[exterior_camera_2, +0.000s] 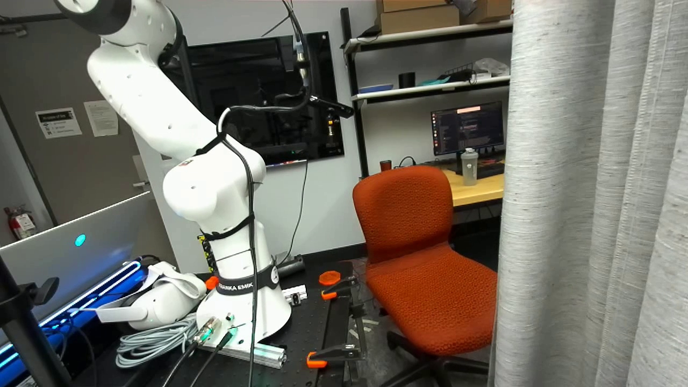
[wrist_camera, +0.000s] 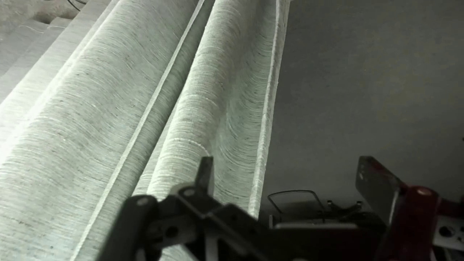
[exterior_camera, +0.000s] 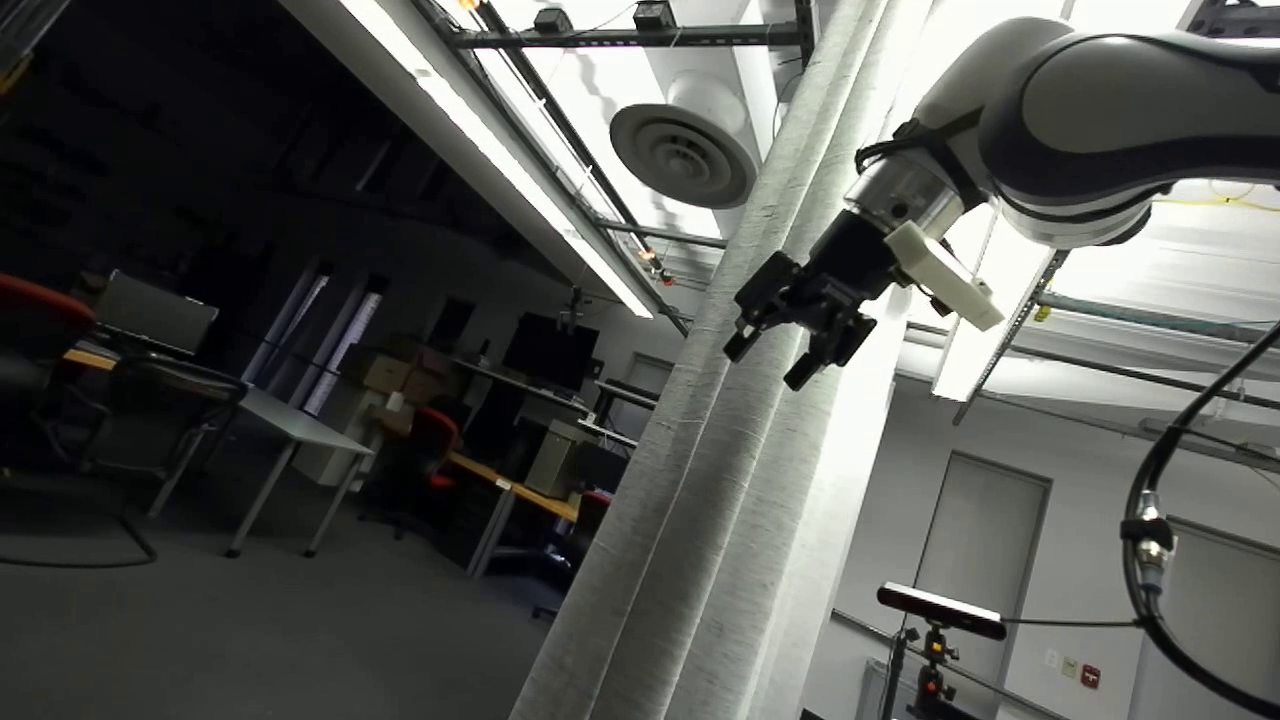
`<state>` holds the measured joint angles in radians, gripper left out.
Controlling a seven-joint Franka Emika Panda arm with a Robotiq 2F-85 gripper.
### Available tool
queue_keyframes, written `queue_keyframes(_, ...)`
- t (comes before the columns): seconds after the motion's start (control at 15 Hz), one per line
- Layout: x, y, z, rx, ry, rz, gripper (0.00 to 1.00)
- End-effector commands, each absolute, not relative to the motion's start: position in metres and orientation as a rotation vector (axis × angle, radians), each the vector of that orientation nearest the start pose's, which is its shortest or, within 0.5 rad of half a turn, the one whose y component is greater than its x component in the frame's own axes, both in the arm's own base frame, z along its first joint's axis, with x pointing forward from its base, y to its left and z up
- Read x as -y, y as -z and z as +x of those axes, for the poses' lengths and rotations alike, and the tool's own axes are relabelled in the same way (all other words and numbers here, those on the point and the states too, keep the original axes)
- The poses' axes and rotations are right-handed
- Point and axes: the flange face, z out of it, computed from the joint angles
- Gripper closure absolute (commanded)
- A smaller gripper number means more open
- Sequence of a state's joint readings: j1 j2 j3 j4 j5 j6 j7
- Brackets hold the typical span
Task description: Move the curtain to the right
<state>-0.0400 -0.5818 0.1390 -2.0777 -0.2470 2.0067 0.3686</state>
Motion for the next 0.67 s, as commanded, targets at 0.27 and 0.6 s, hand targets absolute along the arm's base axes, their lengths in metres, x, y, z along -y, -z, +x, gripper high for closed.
queue_keyframes(0.27, -0.064, -0.7, 0.386, -0.255, 0.944, -3.203, 0.0)
queue_keyframes(0.6, -0.064, -0.699, 0.385, -0.248, 0.944, -3.206, 0.0)
